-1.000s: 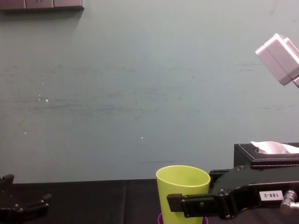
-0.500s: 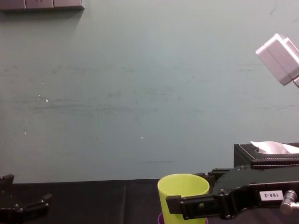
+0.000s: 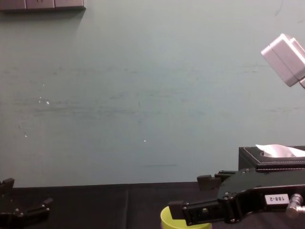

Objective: Stack the three plastic cups sequentially using one hand.

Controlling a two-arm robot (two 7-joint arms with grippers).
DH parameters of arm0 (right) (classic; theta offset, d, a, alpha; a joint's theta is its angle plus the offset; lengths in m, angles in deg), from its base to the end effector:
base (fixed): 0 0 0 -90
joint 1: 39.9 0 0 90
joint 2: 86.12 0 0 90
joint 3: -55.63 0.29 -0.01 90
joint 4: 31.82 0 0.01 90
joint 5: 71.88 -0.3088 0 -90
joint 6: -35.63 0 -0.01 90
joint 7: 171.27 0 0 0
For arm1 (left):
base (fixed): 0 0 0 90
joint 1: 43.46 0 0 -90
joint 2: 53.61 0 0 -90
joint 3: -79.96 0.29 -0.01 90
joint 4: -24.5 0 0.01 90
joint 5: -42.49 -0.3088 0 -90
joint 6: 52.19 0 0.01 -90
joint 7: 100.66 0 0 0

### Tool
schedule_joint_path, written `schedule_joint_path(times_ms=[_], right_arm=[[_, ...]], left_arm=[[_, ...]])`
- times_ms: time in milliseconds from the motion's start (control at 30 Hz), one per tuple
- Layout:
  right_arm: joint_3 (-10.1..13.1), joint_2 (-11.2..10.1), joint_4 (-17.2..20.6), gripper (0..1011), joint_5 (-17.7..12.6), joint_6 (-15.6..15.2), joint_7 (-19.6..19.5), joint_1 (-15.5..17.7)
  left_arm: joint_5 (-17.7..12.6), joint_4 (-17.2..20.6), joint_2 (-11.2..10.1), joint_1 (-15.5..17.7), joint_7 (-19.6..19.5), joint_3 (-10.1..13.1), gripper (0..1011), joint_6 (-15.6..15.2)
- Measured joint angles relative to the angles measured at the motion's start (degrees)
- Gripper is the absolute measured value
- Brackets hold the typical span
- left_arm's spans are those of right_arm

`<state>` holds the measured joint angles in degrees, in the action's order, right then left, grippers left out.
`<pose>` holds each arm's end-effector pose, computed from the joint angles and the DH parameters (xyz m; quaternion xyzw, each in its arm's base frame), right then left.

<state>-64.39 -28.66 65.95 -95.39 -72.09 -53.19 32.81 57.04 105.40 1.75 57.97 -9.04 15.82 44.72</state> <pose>0.3613 -0.0008 -0.2096 -0.1491 -0.0110 -0.2982 0.9427 0.3581 0.0827 -0.3023 0.1414 -0.1324 0.5799 0.7913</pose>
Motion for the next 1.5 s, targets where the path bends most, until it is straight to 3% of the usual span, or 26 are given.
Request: schedule_joint_path(times_ms=[233,833,1067,1500], right_arm=[[0.4,0.0,0.2,1003,0.0,0.4,-0.6,0.4],[8.2,-0.9,1.2,1003,1.0,2.9,-7.4,5.6],[11.7,-1.1,-0.6,1003,2.0,2.9,-9.5,7.3],[13.3,0.4,-6.1,1003,4.4,2.5,-10.8,7.7]], left_arm=[[0.0,0.0,0.0,0.0,0.0,0.0,1011,0.0],[0.0,0.0,0.0,0.0,0.0,0.0,1011,0.0],[0.0,0.0,0.0,0.0,0.0,0.0,1011,0.0],[0.0,0.0,0.0,0.0,0.0,0.0,1011,0.0]])
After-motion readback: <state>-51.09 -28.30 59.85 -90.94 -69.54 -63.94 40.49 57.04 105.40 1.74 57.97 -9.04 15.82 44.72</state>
